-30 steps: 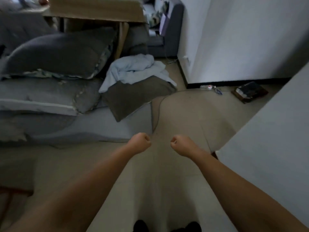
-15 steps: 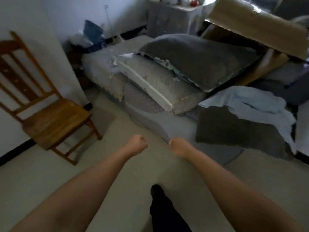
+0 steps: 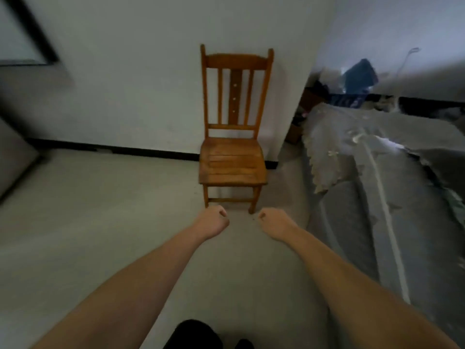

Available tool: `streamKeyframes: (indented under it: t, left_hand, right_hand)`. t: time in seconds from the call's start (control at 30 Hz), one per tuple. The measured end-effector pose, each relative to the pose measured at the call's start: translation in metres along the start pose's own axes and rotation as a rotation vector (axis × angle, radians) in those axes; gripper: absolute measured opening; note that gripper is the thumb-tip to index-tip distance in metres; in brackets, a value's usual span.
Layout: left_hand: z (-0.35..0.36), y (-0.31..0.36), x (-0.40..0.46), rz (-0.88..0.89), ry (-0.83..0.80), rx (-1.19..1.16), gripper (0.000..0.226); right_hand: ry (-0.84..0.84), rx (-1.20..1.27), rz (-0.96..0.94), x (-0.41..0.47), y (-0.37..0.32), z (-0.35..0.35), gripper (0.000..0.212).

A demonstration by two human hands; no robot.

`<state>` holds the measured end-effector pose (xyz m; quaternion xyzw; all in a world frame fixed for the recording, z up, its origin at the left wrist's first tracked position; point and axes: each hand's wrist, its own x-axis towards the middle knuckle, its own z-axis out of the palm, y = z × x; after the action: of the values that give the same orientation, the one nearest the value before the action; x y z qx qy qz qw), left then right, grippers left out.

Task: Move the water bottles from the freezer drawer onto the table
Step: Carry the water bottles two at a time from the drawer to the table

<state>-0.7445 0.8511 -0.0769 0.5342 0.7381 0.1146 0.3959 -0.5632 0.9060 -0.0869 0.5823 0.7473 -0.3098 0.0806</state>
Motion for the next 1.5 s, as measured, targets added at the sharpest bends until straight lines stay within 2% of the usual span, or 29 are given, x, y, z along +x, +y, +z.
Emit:
streamKeyframes:
  t: [0.27, 0.6, 0.87, 0.93, 1.0, 1.1, 1.23, 1.4, 1.5]
  left_hand:
    - [-0.1, -0.114, 0.033, -0.287, 0.229, -0.112, 0.033]
    - [-0.271, -0.215, 0.103, -0.359, 0.353, -0.195, 0.032]
    - [-0.349, -0.275, 0.154, -0.471, 0.373, -0.244, 0.029]
    - [-0.376, -0.291, 0.174, -0.51, 0.418, -0.271, 0.029]
    - [-0.408, -0.305, 0.195, -0.551, 0.459, -0.3, 0.027]
    - [-0.459, -0.324, 0.231, -0.569, 0.525, -0.35, 0.013]
    - [-0.52, -0.341, 0.267, -0.608, 0.612, -0.395, 0.019]
    - [-0.57, -0.383, 0.282, -0.696, 0.685, -0.499, 0.012]
    - [-0.602, -0.421, 0.279, -0.772, 0.742, -0.549, 0.023]
  right_hand:
    - [-0.15, -0.071, -0.282, 0.099, -0.152, 0.014, 0.026]
    - [-0.157, -0.179, -0.401, 0.23, -0.345, 0.009, 0.03]
    - [-0.219, -0.234, -0.492, 0.319, -0.449, 0.011, 0.03]
    - [-0.246, -0.258, -0.521, 0.349, -0.482, 0.008, 0.025]
    - [-0.255, -0.273, -0.573, 0.382, -0.519, 0.001, 0.029]
    - [-0.243, -0.292, -0.682, 0.433, -0.575, -0.013, 0.033]
    - [-0.256, -0.349, -0.783, 0.496, -0.649, -0.031, 0.028]
    - [-0.33, -0.41, -0.872, 0.54, -0.738, -0.023, 0.028]
    - [-0.377, -0.474, -0.933, 0.56, -0.792, 0.0, 0.025]
